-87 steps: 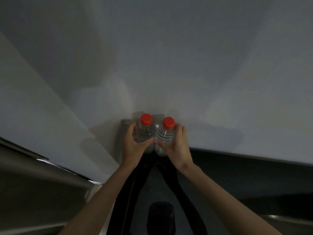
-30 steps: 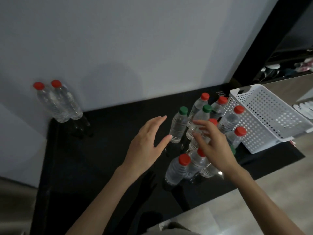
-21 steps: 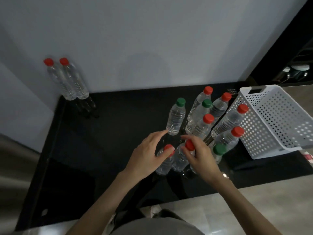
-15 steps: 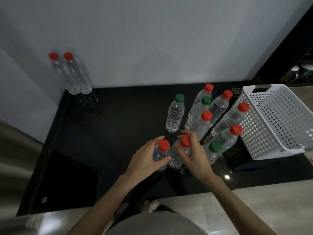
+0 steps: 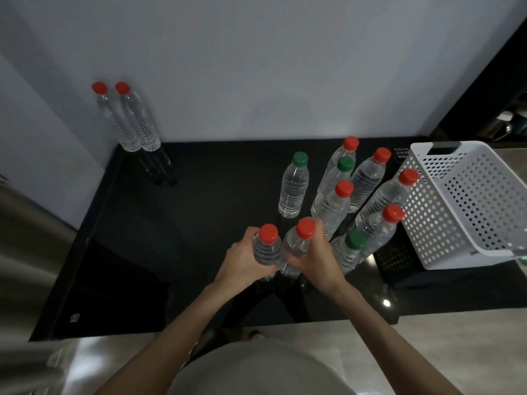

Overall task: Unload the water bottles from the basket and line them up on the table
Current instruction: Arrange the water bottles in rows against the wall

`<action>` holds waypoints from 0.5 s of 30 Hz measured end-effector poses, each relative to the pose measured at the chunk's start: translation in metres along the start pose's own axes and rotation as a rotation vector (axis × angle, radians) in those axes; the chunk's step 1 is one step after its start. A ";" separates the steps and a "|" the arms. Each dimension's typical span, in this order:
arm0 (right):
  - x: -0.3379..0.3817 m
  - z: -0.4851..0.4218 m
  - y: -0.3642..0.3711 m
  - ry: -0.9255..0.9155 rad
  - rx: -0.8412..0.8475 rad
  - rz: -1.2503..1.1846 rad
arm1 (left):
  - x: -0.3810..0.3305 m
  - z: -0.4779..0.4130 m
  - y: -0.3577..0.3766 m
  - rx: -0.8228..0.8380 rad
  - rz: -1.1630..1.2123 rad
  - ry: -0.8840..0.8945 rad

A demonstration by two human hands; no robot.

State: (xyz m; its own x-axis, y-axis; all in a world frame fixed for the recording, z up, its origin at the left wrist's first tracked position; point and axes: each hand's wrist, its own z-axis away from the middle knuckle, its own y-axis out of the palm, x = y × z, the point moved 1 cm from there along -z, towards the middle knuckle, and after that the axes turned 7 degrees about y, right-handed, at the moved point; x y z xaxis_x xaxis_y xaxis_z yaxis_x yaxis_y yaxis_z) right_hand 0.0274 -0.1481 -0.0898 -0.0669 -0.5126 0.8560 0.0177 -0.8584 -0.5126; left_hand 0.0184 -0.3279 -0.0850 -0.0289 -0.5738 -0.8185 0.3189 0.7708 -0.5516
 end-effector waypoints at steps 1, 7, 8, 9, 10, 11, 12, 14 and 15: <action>0.000 -0.002 -0.001 -0.004 0.019 0.009 | 0.000 0.000 0.000 -0.007 0.004 -0.008; 0.019 -0.013 0.001 -0.003 0.099 -0.015 | 0.009 0.002 -0.018 -0.123 0.025 -0.051; 0.024 -0.015 0.004 0.010 0.113 -0.022 | 0.011 0.002 -0.024 -0.152 0.030 -0.061; 0.028 -0.019 0.007 0.022 0.126 -0.030 | 0.014 0.001 -0.031 -0.178 0.036 -0.072; 0.032 -0.023 0.011 0.029 0.132 -0.030 | 0.017 0.001 -0.039 -0.202 0.043 -0.080; 0.038 -0.028 0.015 0.033 0.134 -0.024 | 0.019 -0.001 -0.048 -0.226 0.047 -0.087; 0.044 -0.034 0.020 0.031 0.135 -0.012 | 0.022 -0.003 -0.057 -0.252 0.045 -0.094; 0.058 -0.047 0.031 0.012 0.136 0.007 | 0.028 -0.007 -0.077 -0.303 0.036 -0.107; 0.065 -0.055 0.037 -0.004 0.137 0.009 | 0.032 -0.010 -0.087 -0.325 0.036 -0.112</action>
State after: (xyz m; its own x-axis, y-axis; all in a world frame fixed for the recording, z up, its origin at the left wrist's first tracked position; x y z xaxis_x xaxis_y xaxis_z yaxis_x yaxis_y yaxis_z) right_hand -0.0310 -0.2123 -0.0566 -0.0620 -0.5205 0.8516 0.1548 -0.8480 -0.5069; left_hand -0.0196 -0.4107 -0.0650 0.0864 -0.5576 -0.8256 -0.0007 0.8287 -0.5597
